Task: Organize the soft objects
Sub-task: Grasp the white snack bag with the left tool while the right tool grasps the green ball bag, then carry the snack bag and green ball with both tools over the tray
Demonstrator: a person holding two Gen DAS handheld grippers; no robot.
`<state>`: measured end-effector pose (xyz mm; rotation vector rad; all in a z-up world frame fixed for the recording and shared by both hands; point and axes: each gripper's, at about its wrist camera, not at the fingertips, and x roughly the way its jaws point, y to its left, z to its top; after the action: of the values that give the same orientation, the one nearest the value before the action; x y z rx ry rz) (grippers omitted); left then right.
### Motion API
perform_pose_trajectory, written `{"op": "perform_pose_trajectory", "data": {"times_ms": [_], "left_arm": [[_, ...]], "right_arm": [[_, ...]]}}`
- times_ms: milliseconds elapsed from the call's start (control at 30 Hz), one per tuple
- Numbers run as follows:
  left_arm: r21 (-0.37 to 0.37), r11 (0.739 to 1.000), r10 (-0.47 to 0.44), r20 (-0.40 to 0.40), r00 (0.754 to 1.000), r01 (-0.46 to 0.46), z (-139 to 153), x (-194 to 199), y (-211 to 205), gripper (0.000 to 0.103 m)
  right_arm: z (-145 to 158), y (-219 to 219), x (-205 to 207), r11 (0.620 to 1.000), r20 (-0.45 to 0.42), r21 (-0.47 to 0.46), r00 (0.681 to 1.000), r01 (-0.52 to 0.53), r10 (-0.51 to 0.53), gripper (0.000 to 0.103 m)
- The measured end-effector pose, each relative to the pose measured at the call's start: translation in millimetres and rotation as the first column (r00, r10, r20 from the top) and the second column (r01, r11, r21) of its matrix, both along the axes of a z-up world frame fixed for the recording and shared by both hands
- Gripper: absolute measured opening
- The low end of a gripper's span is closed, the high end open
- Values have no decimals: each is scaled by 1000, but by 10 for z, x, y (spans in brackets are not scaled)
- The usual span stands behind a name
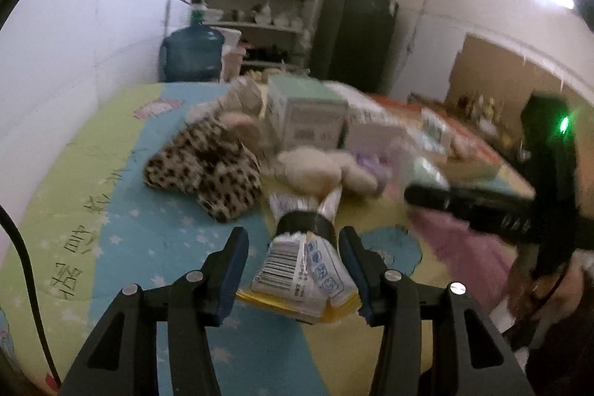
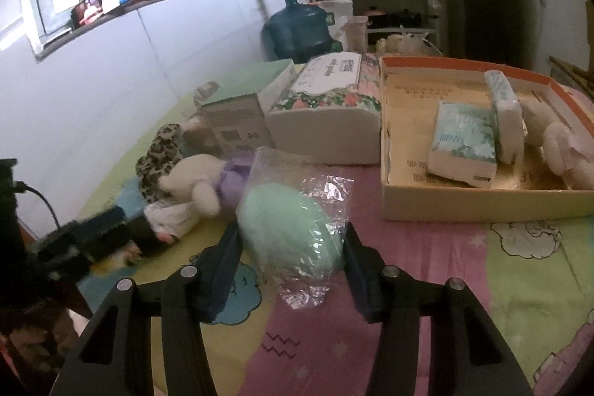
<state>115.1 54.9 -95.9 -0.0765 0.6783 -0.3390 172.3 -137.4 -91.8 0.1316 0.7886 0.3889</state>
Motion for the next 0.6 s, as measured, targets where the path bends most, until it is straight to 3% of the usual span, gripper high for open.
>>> {"op": "perform_pose_trajectory", "data": {"times_ms": [133, 333, 400, 467, 600], "left_arm": [[56, 998, -7, -24, 1000, 9, -69, 36, -99, 56], [34, 999, -12, -82, 997, 15, -135, 215, -101, 58], [76, 997, -5, -71, 997, 11, -142, 230, -167, 58], [82, 997, -1, -60, 998, 6, -148, 232, -212, 51], [45, 999, 3, -54, 999, -1, -151, 221, -188, 46]], "right_arm": [[23, 14, -52, 1000, 7, 7, 1000, -9, 9, 54], [47, -25, -94, 1000, 11, 27, 1000, -11, 10, 54], [55, -39, -109, 999, 13, 30, 1000, -10, 10, 54], [65, -51, -121, 999, 16, 32, 1000, -11, 10, 54], [97, -89, -151, 999, 26, 38, 1000, -12, 11, 54]]}}
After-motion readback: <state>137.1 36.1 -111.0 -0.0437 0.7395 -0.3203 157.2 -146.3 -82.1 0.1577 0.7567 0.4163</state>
